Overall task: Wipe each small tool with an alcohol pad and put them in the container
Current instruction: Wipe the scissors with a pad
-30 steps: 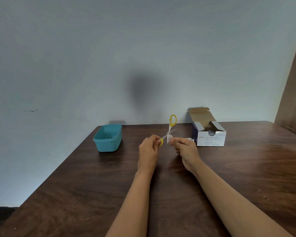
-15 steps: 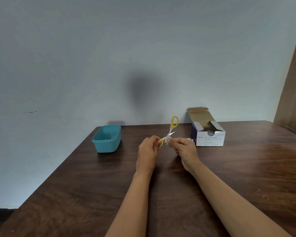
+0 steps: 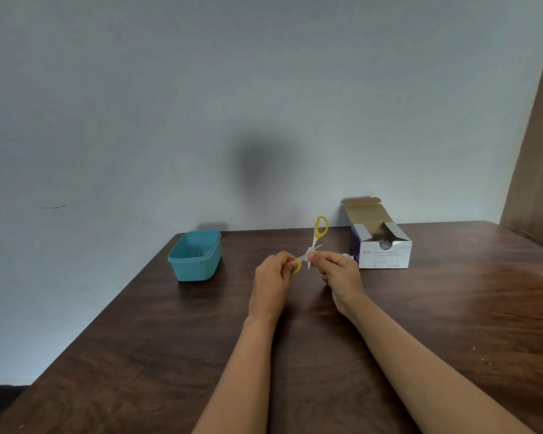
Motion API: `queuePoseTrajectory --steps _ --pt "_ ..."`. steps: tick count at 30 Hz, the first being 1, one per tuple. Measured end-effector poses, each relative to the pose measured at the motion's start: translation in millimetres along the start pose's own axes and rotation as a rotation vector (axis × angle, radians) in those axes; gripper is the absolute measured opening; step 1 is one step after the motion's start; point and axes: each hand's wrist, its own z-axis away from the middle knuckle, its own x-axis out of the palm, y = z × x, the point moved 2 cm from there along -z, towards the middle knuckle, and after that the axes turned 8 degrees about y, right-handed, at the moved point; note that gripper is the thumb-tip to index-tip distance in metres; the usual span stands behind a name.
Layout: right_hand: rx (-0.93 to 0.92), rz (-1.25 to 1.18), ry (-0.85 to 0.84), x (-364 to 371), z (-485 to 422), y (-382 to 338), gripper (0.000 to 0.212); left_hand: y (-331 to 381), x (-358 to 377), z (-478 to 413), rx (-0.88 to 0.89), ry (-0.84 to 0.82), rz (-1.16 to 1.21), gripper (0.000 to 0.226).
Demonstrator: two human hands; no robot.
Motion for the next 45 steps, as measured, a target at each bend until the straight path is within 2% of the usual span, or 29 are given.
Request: queuePoseTrajectory --steps 9,16,21,28,35,45 --pt "-0.002 0.095 -0.032 2.3 1.1 -0.3 0.011 -0.4 -1.7 0.3 -0.022 0.014 -0.022 0.015" --pt "0.038 0.023 0.029 0.8 -0.9 1.7 0.015 -0.1 0.9 0.1 -0.018 -0.019 -0.027 0.015" --pt "0.116 -0.002 0.043 1.2 -2.8 3.2 0.003 1.3 0.1 0.4 -0.026 -0.011 -0.027 0.015" --pt "0.018 0.155 -0.033 3.8 1.2 0.9 0.005 -2.0 -1.2 -0.5 -0.03 0.02 -0.035 0.014" --pt "-0.008 0.063 0.085 3.3 2.7 0.4 0.008 -0.1 2.9 -0.4 0.001 -0.028 -0.022 0.014" --pt "-0.098 0.252 -0.035 6.9 6.2 -0.6 0.014 -2.4 -1.6 0.9 -0.037 0.048 -0.018 0.017"
